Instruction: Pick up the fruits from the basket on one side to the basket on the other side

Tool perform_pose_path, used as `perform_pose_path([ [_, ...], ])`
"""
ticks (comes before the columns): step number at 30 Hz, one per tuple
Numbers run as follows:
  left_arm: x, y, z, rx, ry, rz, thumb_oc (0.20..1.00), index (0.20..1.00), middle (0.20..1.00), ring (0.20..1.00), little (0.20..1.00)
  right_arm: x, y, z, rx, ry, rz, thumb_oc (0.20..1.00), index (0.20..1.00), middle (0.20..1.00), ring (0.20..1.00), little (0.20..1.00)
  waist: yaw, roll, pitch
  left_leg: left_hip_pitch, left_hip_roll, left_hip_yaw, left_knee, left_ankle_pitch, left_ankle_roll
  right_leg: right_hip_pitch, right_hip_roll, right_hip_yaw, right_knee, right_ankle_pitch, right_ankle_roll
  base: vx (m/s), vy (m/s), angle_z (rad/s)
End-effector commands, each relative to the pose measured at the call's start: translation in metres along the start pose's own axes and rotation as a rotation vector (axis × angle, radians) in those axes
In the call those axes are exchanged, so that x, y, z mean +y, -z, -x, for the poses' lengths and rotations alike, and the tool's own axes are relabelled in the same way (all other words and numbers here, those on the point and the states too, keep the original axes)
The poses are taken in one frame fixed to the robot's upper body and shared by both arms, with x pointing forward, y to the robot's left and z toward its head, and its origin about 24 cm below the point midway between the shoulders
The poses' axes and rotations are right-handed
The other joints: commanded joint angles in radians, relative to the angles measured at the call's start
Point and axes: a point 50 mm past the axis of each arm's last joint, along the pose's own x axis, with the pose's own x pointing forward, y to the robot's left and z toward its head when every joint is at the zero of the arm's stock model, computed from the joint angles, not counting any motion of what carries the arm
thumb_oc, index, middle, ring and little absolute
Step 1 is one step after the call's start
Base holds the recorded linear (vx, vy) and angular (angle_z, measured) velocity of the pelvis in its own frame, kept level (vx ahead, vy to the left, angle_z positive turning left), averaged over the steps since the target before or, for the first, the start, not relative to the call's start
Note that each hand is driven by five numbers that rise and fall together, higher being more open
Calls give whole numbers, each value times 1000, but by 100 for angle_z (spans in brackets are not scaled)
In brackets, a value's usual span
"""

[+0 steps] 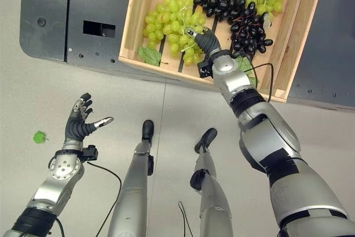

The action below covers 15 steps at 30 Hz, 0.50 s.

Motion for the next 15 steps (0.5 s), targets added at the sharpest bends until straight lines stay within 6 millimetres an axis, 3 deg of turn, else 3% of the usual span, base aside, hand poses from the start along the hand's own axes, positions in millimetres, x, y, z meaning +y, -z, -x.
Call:
perform_pose_path([
  [1,12,-17,5,-105,31,-9,1000,1000,1000,1000,1000,8,-8,4,-97,-137,-168,200,200,200,200,200,10,-18,45,119,-77,-6,-153,53,41,114,-115,-15,140,-131,208,-25,-11,5],
  [15,16,-4,10,-60,55,20,1000,1000,1000,1000,1000,-2,7,27,-160,-227,-342,200,200,200,200,200,46,18,45,263,-88,15,-182,55,40,258,-132,-27,113,-131,217,-3,-1,1],
])
